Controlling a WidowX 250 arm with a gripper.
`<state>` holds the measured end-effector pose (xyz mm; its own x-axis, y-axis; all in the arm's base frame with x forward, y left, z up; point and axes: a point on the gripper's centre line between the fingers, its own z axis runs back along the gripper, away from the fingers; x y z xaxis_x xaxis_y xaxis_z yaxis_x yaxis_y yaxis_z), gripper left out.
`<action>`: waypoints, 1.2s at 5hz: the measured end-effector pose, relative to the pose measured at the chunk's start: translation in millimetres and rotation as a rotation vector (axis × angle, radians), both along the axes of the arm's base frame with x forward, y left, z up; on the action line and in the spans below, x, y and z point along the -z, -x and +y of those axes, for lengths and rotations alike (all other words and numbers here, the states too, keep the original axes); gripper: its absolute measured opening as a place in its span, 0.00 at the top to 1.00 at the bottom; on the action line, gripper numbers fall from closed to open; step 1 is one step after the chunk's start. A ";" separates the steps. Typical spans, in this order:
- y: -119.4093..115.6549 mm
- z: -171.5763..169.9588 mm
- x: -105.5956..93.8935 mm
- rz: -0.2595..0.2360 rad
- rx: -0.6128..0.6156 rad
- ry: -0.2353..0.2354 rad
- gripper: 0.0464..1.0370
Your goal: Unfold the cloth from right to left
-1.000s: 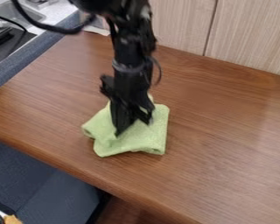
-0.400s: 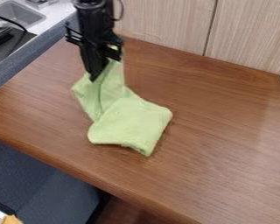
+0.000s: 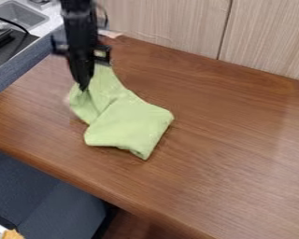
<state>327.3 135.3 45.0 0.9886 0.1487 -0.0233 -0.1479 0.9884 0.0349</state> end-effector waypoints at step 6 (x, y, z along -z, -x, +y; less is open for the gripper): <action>-0.3 -2.2 -37.2 -0.028 -0.012 -0.094 0.03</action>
